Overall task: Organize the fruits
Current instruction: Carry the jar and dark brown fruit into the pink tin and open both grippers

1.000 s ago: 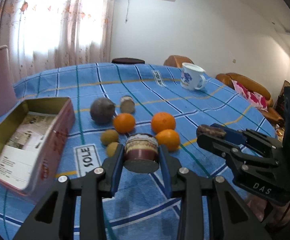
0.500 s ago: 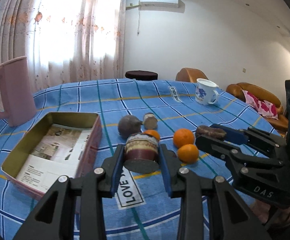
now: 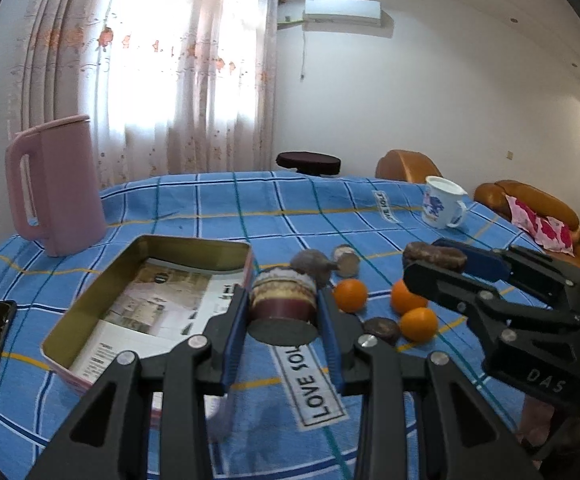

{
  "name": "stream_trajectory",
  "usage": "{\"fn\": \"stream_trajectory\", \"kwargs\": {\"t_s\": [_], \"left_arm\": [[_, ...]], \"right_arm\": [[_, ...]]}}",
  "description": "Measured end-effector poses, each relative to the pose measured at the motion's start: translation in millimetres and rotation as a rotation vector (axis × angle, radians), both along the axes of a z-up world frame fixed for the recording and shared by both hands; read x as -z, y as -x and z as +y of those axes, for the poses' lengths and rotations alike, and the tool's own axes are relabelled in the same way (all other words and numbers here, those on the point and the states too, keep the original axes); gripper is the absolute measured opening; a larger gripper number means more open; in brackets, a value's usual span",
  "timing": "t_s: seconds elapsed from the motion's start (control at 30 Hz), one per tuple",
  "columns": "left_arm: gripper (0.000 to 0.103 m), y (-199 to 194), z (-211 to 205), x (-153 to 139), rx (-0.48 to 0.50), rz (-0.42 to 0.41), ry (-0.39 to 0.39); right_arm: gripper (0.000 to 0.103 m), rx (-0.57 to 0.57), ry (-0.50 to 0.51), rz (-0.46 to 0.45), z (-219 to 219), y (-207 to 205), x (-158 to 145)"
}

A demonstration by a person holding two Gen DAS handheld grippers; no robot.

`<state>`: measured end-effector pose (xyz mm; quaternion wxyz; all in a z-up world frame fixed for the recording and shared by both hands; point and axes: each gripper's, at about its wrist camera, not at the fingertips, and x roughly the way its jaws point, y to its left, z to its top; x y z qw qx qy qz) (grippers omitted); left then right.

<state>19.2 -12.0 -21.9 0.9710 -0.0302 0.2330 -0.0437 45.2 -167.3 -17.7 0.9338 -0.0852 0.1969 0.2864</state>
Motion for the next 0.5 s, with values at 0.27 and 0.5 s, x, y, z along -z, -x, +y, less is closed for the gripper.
{"fn": "stream_trajectory", "kwargs": {"t_s": [0.27,0.5], "left_arm": [[0.036,-7.3,21.9,-6.1,-0.039,-0.009,-0.021],[0.036,-24.4,52.2,0.1,-0.087,0.026,-0.018]], "right_arm": [[0.040,-0.046,0.019,-0.013,28.7,-12.3,-11.5],[0.040,-0.102,0.033,-0.007,66.3,-28.6,-18.0]]}}
